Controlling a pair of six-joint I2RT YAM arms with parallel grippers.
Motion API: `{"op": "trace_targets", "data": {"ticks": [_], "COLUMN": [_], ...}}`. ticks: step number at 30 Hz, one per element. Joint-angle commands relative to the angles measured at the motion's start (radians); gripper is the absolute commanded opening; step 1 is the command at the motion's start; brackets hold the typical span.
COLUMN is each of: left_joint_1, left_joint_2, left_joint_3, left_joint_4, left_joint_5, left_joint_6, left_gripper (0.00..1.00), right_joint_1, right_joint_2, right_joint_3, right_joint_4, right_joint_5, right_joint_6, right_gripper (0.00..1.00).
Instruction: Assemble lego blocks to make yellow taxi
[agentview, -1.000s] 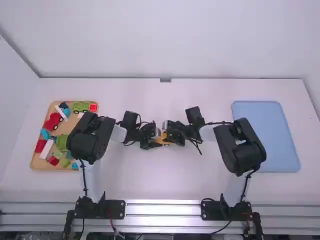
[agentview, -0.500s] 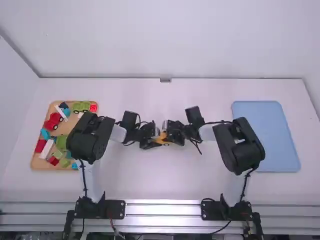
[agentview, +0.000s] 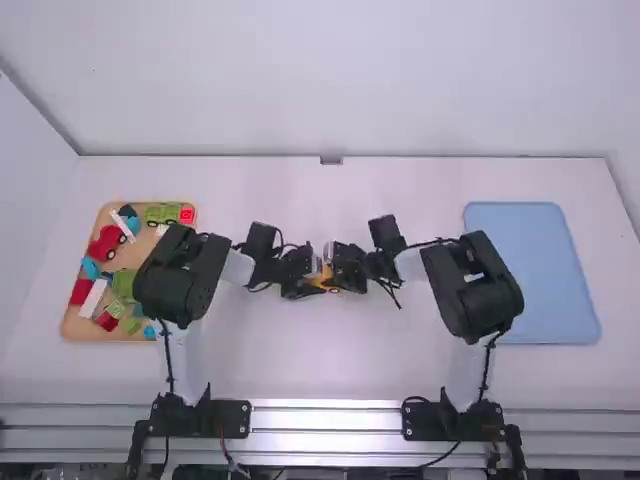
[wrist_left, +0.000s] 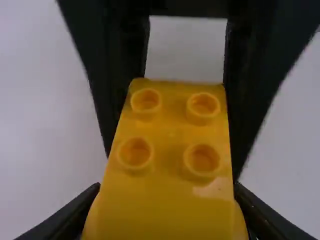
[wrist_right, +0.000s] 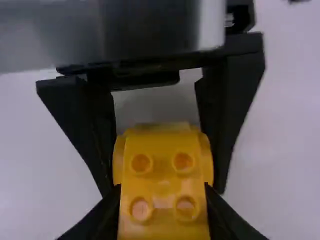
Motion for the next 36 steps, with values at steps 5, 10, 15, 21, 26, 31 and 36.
{"op": "trace_targets", "data": {"ticks": [5, 10, 15, 21, 26, 31, 36], "left_joint_1": [-0.015, -0.015, -0.015, -0.015, -0.015, -0.015, -0.015], "left_joint_2": [0.020, 0.020, 0.020, 0.020, 0.020, 0.011, -0.049], "left_joint_3": [-0.025, -0.026, -0.026, -0.026, -0.024, -0.014, 0.002], "left_joint_4": [-0.019, -0.022, -0.022, -0.015, 0.008, -0.021, -0.111], "left_joint_5": [-0.031, -0.032, -0.034, -0.034, -0.034, -0.058, -0.103], "left_joint_6": [-0.019, -0.019, -0.019, -0.019, -0.027, -0.030, -0.055], "left_gripper": [0.23, 0.23, 0.33, 0.60, 0.88, 0.99, 0.99], "right_joint_1": [-0.029, -0.040, -0.110, -0.204, -0.224, -0.224, -0.224], "right_joint_2": [0.025, 0.025, 0.025, 0.025, 0.025, 0.026, 0.026], "right_joint_3": [0.009, 0.010, 0.009, 0.008, 0.007, 0.006, -0.009], "right_joint_4": [0.018, 0.070, 0.133, 0.110, -0.018, -0.161, -0.168], "right_joint_5": [-0.068, -0.135, -0.354, -0.429, -0.286, -0.092, -0.076], "right_joint_6": [0.016, 0.017, 0.016, 0.020, -0.028, -0.122, -0.124], "right_gripper": [0.42, 0.42, 0.44, 0.78, 0.99, 0.98, 0.98]}}
